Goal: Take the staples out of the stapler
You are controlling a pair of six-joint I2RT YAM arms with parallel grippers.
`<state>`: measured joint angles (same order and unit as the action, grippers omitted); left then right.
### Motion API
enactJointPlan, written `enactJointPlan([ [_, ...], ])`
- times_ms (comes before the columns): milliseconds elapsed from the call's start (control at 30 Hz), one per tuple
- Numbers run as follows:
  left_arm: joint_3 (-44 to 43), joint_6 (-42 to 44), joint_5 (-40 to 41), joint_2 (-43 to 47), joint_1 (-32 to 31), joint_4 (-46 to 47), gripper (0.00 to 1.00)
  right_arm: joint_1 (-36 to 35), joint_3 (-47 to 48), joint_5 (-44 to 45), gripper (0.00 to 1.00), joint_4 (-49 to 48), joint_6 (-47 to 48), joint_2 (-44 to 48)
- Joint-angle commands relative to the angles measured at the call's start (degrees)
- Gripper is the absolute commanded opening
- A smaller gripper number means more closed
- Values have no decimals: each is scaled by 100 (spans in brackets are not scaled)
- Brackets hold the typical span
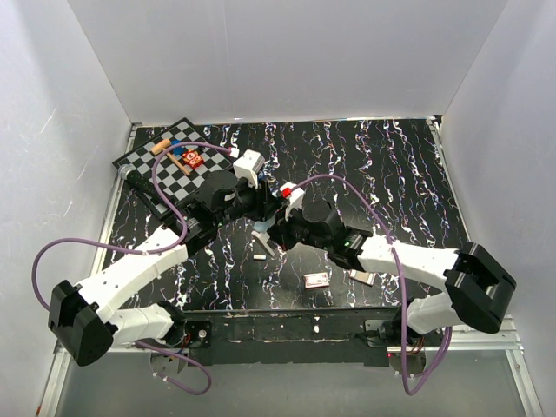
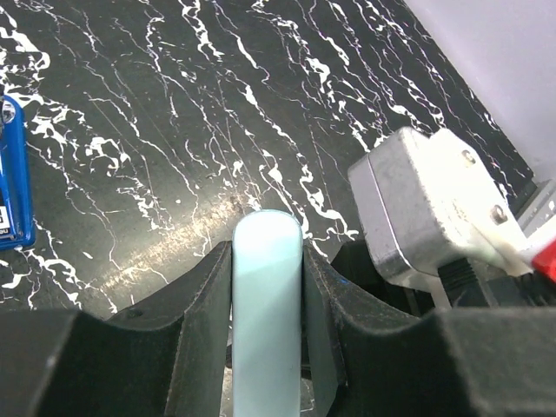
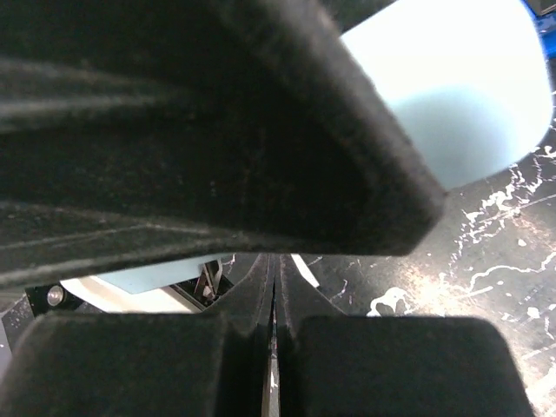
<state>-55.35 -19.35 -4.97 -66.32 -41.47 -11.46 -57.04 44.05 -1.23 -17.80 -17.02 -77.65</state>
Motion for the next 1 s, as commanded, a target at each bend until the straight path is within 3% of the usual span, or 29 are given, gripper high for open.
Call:
enactJointPlan([
  [0,-222,-244,418,-20,-1,575,0,-53,-107,-333,1,-847,-337,-180],
  [467,51,-499,901,-636,8,953,0,-44,-354,-606,1,-1726,-671,-611],
  [967,244,-490,1086,-1093,-1,1067,0,-1,-477,-747,1,-1999,-759,-629],
])
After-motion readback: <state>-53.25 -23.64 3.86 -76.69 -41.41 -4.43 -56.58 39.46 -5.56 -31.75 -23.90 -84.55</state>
